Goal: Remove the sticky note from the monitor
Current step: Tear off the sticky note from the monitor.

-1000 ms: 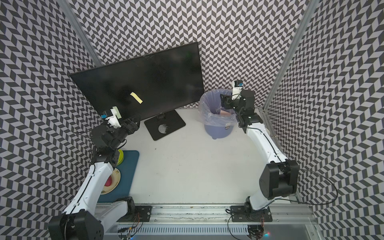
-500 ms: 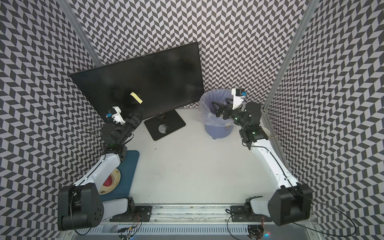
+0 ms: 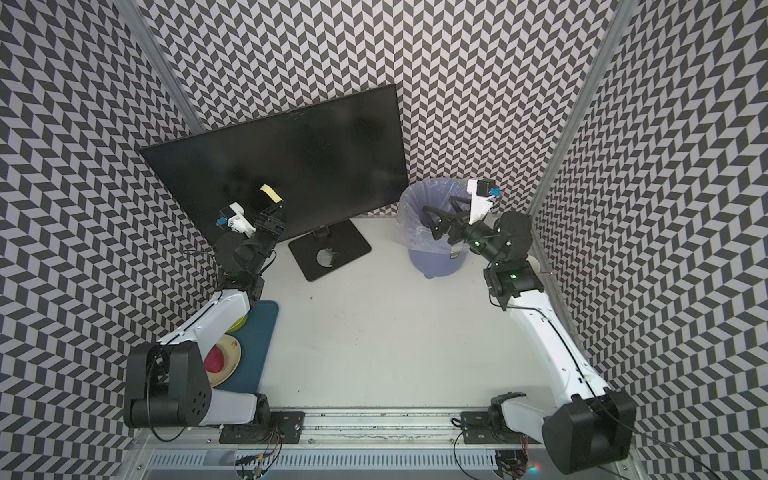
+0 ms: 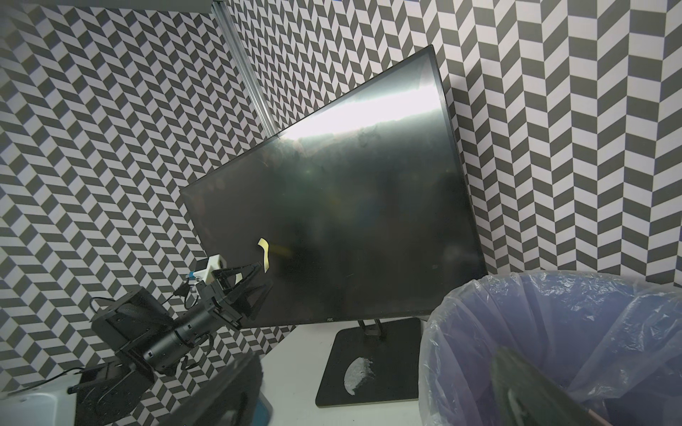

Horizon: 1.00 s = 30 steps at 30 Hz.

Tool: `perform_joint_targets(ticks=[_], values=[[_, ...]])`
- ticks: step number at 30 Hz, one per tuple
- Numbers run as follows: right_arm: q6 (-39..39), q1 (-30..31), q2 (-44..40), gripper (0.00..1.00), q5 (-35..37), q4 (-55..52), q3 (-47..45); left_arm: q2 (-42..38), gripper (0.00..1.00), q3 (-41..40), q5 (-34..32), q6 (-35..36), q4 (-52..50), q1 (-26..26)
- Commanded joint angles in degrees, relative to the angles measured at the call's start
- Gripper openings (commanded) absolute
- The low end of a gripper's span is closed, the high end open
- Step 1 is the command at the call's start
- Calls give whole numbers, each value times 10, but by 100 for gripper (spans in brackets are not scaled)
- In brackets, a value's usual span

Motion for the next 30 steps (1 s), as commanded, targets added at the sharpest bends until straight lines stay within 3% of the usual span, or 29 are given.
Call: perform_joint_targets(ticks=[1, 13, 21, 30], values=[[-6, 3, -16, 99, 1, 16, 4, 9, 64, 30, -18, 3, 0, -2], [-3, 3, -16, 99, -1, 22, 1, 68, 40, 91, 12, -3, -4, 0], [1, 3, -19, 99, -6, 27, -3, 67, 1, 96, 32, -5, 5, 4], [10, 3, -16, 99, -19, 38, -8, 23, 0, 60, 38, 15, -7, 4]])
